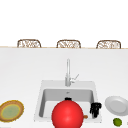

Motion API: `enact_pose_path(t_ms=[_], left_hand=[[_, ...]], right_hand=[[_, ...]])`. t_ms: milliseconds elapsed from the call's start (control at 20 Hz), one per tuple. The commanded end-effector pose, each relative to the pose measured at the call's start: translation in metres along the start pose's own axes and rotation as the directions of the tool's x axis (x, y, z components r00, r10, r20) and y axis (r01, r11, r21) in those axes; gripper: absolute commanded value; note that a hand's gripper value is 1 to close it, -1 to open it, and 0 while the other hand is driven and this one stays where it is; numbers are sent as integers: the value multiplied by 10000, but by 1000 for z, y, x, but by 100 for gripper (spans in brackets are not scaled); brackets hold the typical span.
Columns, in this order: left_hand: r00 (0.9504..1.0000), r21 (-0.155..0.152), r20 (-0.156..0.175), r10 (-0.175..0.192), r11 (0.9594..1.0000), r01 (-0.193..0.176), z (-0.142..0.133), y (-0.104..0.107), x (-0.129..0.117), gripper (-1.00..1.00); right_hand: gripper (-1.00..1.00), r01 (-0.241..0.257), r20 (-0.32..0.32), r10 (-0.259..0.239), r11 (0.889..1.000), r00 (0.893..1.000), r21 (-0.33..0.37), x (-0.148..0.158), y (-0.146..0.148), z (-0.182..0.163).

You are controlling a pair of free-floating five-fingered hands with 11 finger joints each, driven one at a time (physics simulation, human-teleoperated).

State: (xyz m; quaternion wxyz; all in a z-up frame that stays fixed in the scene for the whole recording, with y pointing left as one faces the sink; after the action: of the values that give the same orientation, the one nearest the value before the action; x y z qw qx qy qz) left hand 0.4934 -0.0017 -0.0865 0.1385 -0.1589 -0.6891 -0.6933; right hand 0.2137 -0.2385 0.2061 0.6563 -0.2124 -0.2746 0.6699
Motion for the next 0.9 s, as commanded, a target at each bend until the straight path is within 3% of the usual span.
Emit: enact_pose_path(t_ms=[0, 200, 250, 550, 700, 800, 850], left_hand=[[9993, -63, -26, -380, 9993, 380, -1, 8, 5, 100], [9994, -200, -140, -309, 9993, 306, -5, 17, 16, 100], [10000, -26, -80, -59, 10000, 59, -1, 24, 17, 100], [10000, 110, -22, -35, 9999, 35, 18, 50, 37, 100], [9999, 95, -108, -56, 9999, 57, 19, 52, 45, 100], [9999, 59, -108, -55, 10000, 56, 13, 65, 48, 100], [9997, 114, -240, -10, 9999, 12, 9, 63, 46, -100]], right_hand=[[0, 0, 0, 0, 10000, 10000, 0, 0, 0, 0], [0, 0, 0, 0, 10000, 10000, 0, 0, 0, 0], [0, 0, 0, 0, 10000, 10000, 0, 0, 0, 0], [0, 0, 0, 0, 10000, 10000, 0, 0, 0, 0], [0, 0, 0, 0, 10000, 10000, 0, 0, 0, 0], [0, 0, 0, 0, 10000, 10000, 0, 0, 0, 0], [0, 0, 0, 0, 10000, 10000, 0, 0, 0, 0]])
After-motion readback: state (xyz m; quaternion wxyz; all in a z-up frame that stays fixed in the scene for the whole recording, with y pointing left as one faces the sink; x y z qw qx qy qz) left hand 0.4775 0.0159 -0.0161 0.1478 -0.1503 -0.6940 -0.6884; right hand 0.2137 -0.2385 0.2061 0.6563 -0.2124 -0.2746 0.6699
